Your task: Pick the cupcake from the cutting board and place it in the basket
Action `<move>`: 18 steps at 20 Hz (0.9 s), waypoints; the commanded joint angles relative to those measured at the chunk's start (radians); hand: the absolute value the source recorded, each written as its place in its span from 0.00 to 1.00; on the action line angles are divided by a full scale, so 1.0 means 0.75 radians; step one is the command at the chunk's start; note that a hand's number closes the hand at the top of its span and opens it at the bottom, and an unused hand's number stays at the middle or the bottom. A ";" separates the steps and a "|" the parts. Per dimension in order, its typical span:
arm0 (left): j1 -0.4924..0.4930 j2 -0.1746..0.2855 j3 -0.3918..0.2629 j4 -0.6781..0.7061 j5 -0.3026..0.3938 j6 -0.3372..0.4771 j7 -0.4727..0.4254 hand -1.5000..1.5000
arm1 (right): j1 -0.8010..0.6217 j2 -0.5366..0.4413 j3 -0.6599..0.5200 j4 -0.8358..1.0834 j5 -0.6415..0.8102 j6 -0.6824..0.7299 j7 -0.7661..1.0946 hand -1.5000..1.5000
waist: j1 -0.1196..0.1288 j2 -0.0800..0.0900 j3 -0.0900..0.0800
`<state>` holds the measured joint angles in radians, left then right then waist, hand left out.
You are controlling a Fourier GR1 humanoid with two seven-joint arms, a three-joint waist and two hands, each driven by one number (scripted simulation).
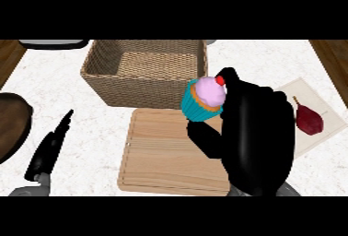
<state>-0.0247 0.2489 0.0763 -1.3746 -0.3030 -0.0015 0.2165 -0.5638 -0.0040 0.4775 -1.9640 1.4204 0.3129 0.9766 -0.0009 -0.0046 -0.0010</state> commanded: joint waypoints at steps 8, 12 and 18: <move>-0.007 -0.027 -0.028 -0.002 -0.031 -0.001 0.007 0.50 | -0.502 0.005 -0.084 0.111 -0.445 0.085 0.389 1.00 | 0.025 0.003 0.000; -0.081 -0.018 0.005 0.044 -0.017 0.003 -0.007 0.50 | -0.653 0.005 -0.176 0.309 -0.539 0.021 0.372 1.00 | 0.027 0.006 -0.001; -0.045 -0.023 -0.019 0.010 -0.049 0.009 0.013 0.50 | -0.844 0.005 -0.246 0.633 -0.688 -0.158 0.299 1.00 | 0.043 0.010 -0.001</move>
<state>-0.0543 0.2341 0.0652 -1.3647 -0.3273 -0.0035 0.2210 -1.0987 -0.0081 0.3180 -1.6393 0.9709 0.2776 1.0971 0.0253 0.0002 -0.0015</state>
